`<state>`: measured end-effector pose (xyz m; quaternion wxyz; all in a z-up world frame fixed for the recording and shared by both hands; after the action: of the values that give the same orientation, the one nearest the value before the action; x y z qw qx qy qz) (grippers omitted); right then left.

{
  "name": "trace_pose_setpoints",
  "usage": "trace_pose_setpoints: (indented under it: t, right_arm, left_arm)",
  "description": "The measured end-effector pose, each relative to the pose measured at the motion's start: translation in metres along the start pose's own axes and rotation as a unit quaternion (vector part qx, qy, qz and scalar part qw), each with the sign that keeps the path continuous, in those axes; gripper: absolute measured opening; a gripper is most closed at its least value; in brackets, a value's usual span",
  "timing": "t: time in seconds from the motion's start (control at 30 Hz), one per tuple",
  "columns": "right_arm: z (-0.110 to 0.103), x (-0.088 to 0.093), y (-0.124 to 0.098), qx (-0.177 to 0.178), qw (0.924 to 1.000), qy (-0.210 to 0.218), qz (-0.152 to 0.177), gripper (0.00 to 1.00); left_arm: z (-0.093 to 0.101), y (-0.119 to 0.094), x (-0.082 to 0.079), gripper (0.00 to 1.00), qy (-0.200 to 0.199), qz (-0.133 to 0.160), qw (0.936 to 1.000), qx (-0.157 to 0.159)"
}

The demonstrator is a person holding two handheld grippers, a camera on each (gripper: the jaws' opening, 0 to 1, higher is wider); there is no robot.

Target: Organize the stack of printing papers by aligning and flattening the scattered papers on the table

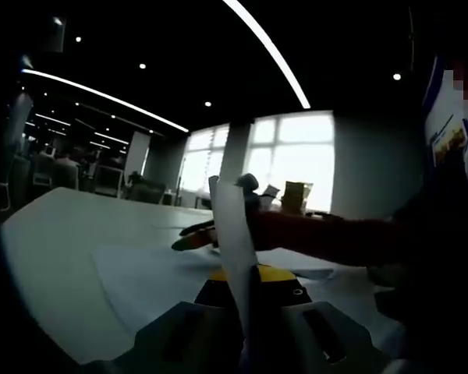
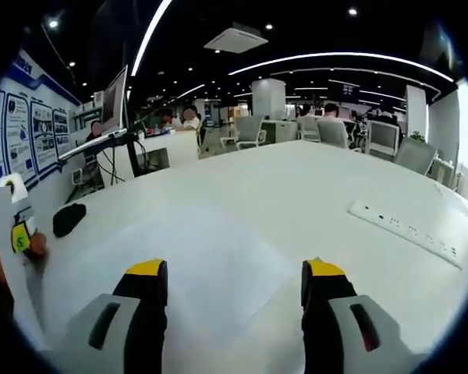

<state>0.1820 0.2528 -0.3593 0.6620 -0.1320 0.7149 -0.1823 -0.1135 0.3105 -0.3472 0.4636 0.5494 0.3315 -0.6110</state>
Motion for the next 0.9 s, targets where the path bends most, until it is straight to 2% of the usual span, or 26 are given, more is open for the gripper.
trace_pose_setpoints:
  t: [0.2, 0.67, 0.9]
  right_arm:
    - [-0.004, -0.001, 0.004, -0.004, 1.0, -0.005, 0.006, 0.66]
    - [0.01, 0.007, 0.023, -0.006, 1.0, 0.002, 0.007, 0.7]
    - [0.007, 0.009, 0.024, -0.006, 0.9999, 0.004, 0.012, 0.71]
  left_arm:
    - [0.002, 0.001, 0.0, 0.06, 0.0, 0.0, 1.0, 0.002]
    - [0.001, 0.002, 0.0, 0.06, 0.0, 0.0, 1.0, 0.002]
    - [0.003, 0.002, 0.001, 0.06, 0.0, 0.0, 1.0, 0.002]
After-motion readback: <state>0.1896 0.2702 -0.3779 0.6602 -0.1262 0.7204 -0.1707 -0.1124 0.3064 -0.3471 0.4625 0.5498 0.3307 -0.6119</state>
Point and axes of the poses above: the point that each gripper's makers call its tool centre point, and the gripper's own axes: y roughly forward along the fingers, z roughly to its right, x roughly out of its underside, the point moved 9 cm from there along -y, roughly backward along the fingers
